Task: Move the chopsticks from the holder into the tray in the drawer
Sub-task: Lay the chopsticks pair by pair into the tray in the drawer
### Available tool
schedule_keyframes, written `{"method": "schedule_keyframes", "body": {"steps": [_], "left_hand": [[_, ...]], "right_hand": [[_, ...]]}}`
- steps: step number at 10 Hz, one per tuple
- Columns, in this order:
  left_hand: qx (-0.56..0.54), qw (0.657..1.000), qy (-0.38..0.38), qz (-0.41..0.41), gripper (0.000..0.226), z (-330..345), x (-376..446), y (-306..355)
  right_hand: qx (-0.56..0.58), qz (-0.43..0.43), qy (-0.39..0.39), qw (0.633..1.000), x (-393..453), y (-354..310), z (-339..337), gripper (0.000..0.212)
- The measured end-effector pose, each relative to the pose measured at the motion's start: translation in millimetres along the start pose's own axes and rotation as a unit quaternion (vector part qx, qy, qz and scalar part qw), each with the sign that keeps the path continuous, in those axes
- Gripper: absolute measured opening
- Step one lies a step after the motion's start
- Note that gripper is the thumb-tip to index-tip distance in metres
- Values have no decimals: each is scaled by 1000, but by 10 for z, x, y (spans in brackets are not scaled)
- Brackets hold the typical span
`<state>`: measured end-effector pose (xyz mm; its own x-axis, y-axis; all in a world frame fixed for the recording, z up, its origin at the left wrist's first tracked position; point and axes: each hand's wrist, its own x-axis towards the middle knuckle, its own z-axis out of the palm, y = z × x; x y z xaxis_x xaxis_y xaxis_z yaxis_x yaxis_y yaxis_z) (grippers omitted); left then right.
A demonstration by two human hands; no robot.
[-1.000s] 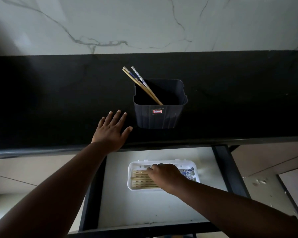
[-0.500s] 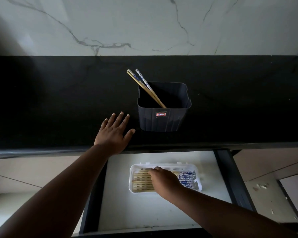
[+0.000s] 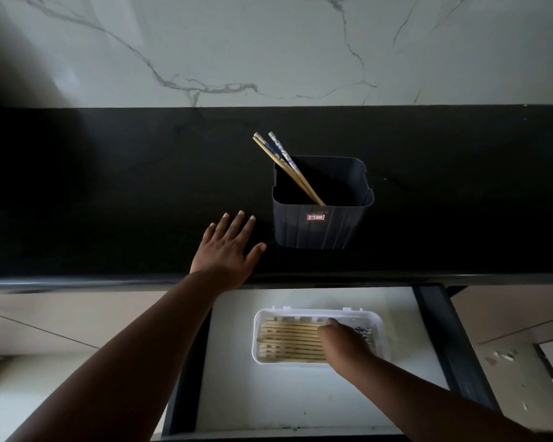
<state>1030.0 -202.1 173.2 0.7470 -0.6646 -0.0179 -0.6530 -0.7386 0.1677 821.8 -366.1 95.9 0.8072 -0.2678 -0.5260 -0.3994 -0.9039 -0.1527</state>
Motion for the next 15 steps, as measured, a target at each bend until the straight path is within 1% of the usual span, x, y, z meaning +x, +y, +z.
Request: {"method": "schedule_keyframes", "body": {"steps": [1,2,3,4,5,6,7,8,9,10,11,12,13,14,15], "left_hand": [[1,1000,0,0,70,6,0,-5],[2,1000,2,1,70,19,-2,-12],[1,1000,7,2,73,41,-5,-21],[-3,1000,9,1,75,58,-6,-25],[-2,1000,9,-2,74,69,-1,-29],[-1,1000,14,-4,74,62,0,-24],[-4,1000,19,-6,71,52,-3,-8],[-9,1000,13,-8,70,42,-3,-1],[-7,1000,15,-8,70,40,-8,-4],[-12,1000,22,-9,72,44,-6,-3],[-17,1000,19,-9,72,42,8,-7],[-17,1000,20,-8,73,35,16,-10],[-26,999,20,-10,73,17,16,-2],[-27,999,16,-11,73,-7,8,5],[-24,1000,8,-12,73,-24,8,6]], "right_hand": [[50,-51,4,997,-4,-51,27,28],[103,-79,26,991,-46,-79,27,34],[125,-85,37,988,-86,-118,-91,36],[164,-111,25,980,-163,-245,-565,26],[214,-151,-46,964,-330,-455,-1336,8],[281,-190,-76,938,-510,-616,-2101,10],[346,-199,-10,917,-552,-645,-2672,11],[381,-156,109,905,-387,-616,-2958,9],[353,-79,215,907,-100,-578,-2986,6],[284,-19,263,922,102,-530,-2920,10],[268,14,255,929,214,-511,-2835,17],[278,18,229,933,276,-512,-2760,19],[279,12,223,934,301,-495,-2728,20],[246,18,247,937,283,-501,-2710,18],[176,25,271,946,251,-561,-2697,11]]}}
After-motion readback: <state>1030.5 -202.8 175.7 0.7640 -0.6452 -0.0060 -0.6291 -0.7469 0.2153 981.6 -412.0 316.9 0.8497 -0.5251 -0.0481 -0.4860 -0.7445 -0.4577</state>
